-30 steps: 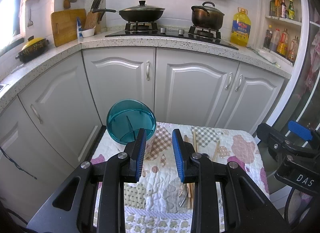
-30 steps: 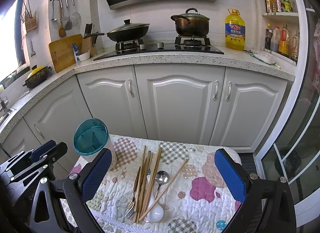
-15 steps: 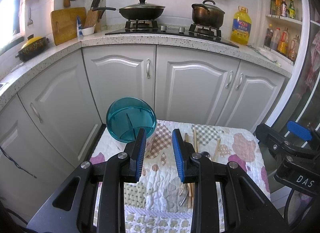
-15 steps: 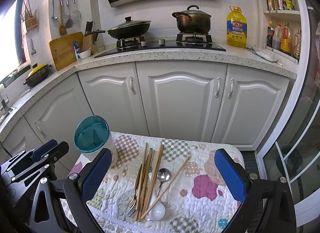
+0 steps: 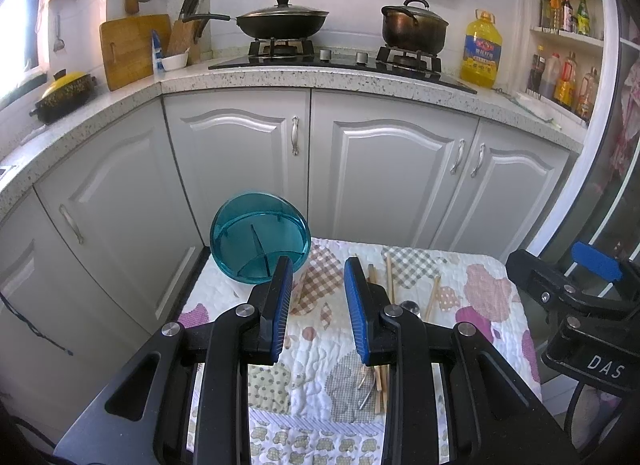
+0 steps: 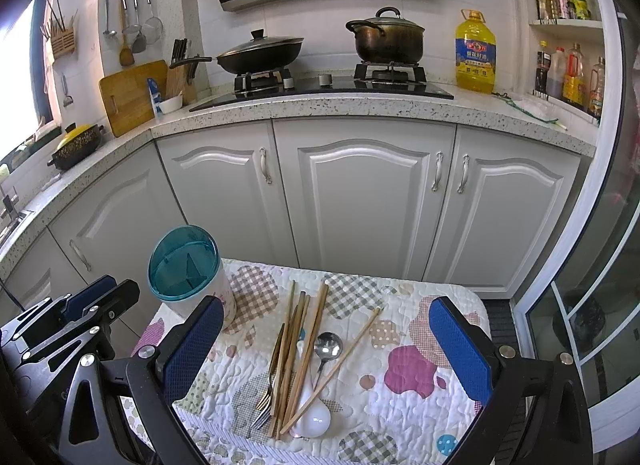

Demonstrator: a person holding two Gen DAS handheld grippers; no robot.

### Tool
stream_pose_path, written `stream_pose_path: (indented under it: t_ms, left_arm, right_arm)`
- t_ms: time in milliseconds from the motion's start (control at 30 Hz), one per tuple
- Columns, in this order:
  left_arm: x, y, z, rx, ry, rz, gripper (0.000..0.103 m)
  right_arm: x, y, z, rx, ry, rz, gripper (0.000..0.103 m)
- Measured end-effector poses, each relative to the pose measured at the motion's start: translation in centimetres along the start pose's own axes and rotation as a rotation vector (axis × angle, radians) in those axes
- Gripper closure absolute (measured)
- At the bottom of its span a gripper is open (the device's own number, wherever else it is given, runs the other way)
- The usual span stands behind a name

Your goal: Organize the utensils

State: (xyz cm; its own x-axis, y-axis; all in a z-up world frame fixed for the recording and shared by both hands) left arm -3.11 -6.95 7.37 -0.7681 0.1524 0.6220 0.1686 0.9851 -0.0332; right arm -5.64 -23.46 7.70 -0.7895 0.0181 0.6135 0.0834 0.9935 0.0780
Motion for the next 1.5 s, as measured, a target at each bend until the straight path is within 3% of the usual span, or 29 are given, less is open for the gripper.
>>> stream_pose_path:
  t_ms: [1167, 1500]
  left_arm:
    - [-0.1, -0.2, -0.2, 0.006, 0.011, -0.004, 0.077]
    - [-2.7, 1.1, 2.2, 0.031, 0.108, -0.002, 0.077]
  right_arm:
    - [-0.4, 0.0, 0.5, 0.005, 0.026, -0.006, 0.001]
    - [-2.3, -2.2, 1.8, -0.021, 0.08, -0.004, 0.001]
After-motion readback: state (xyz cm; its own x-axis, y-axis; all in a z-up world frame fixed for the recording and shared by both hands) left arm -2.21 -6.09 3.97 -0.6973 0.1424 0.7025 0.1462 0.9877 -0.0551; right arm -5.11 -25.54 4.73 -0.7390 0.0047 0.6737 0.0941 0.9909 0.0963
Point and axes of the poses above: each gripper's, at about its wrist camera, not at the fingertips, and x roughly against the way its jaws point, y to its left, z to its underside, the point moved 4 cm from there along -x, roughly the way its jaws point, and after that the axes turned 1 degree about -z, right-handed, at the moved point
